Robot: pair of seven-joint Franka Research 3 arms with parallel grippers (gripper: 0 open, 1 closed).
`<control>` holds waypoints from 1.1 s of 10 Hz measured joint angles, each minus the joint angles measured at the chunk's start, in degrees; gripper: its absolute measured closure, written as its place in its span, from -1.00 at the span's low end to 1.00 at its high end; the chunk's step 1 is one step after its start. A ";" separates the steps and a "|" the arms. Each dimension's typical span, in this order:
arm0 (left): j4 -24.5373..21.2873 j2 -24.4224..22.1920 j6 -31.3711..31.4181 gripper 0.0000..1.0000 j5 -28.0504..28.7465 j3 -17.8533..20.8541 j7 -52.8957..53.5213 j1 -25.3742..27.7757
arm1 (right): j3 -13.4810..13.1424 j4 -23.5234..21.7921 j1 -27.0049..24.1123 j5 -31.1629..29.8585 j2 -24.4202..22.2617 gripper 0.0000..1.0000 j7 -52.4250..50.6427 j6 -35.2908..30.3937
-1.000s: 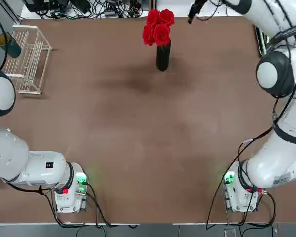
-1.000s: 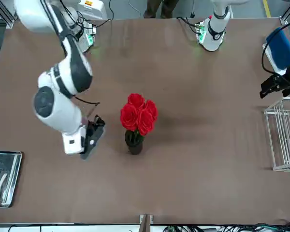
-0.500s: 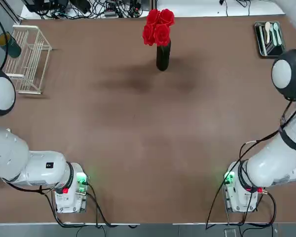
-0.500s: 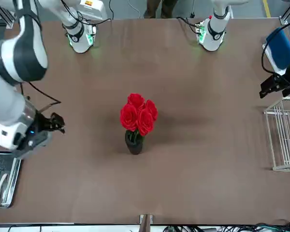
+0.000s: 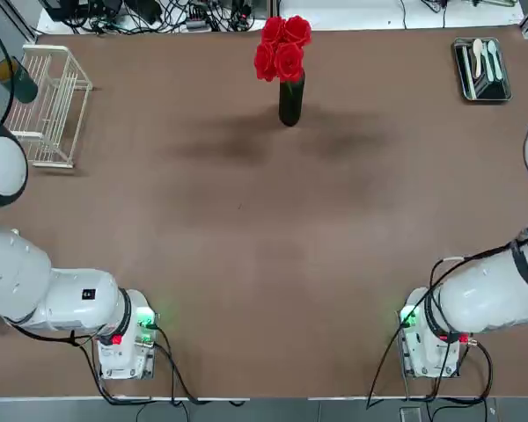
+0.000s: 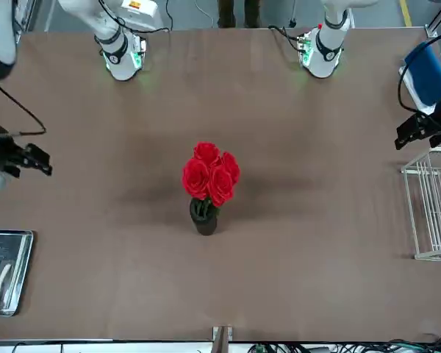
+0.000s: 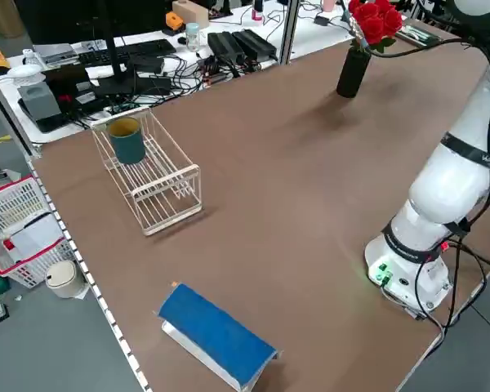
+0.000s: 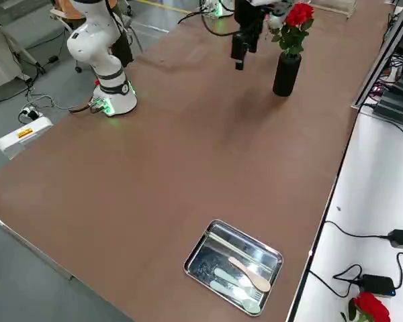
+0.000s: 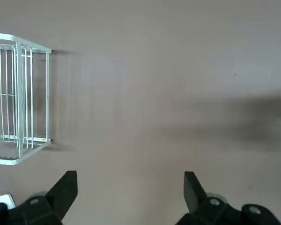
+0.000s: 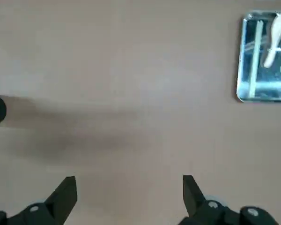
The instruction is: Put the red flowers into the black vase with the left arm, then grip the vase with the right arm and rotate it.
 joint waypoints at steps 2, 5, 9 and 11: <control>0.00 0.00 0.00 -1.00 0.00 0.02 0.00 0.03 | -0.21 -0.99 -2.72 -0.01 -0.73 -1.00 0.01 0.16; 0.00 0.00 -0.02 -1.00 0.00 -0.02 0.00 -0.02 | -0.02 -1.78 -3.18 -0.01 -0.68 -1.00 0.01 0.65; 0.00 0.05 -0.10 -1.00 0.00 -0.03 0.00 -0.02 | 1.27 -1.77 -1.80 0.00 -0.69 -1.00 0.08 0.65; 0.00 0.06 -0.10 -1.00 0.00 -0.03 0.00 -0.02 | 1.62 -1.76 -1.80 -0.01 -0.90 -1.00 0.14 0.65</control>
